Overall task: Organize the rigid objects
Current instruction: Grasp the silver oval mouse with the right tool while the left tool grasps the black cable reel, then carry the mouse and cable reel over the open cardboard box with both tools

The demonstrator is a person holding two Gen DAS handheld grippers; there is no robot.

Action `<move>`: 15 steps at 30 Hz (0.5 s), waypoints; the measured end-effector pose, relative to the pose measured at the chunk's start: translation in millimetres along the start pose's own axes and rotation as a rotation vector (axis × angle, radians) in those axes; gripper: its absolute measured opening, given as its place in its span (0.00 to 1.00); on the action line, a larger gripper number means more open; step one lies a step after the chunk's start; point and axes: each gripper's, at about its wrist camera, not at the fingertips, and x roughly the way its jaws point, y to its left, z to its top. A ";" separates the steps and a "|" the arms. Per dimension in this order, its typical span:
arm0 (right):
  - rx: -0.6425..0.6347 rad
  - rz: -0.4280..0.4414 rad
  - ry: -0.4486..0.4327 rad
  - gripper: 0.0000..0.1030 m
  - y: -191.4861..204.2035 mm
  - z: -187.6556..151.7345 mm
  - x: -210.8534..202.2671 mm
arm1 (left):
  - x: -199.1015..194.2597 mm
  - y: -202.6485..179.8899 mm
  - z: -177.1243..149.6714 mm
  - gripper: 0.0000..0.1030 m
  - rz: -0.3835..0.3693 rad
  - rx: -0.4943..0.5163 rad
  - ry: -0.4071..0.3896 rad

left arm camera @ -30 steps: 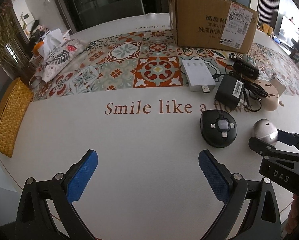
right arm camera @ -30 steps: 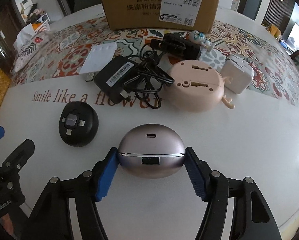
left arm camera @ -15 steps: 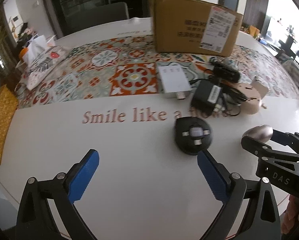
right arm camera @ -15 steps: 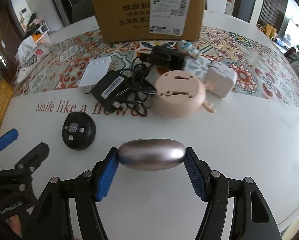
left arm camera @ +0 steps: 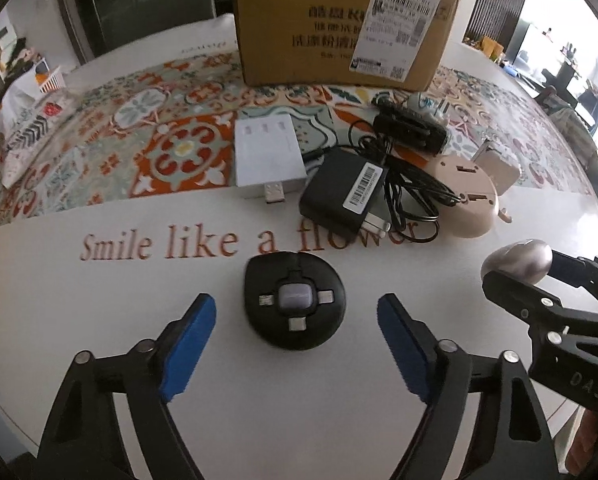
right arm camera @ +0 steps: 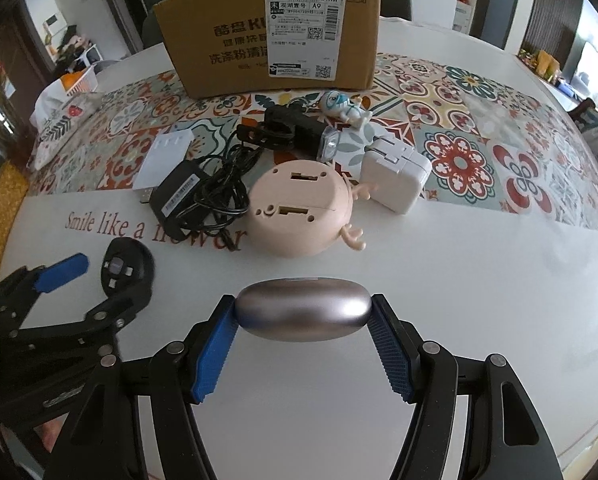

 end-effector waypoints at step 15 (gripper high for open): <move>-0.089 0.080 0.040 0.64 -5.1 7.4 8.2 | 11.9 -10.4 -0.9 0.54 0.044 -0.081 -0.001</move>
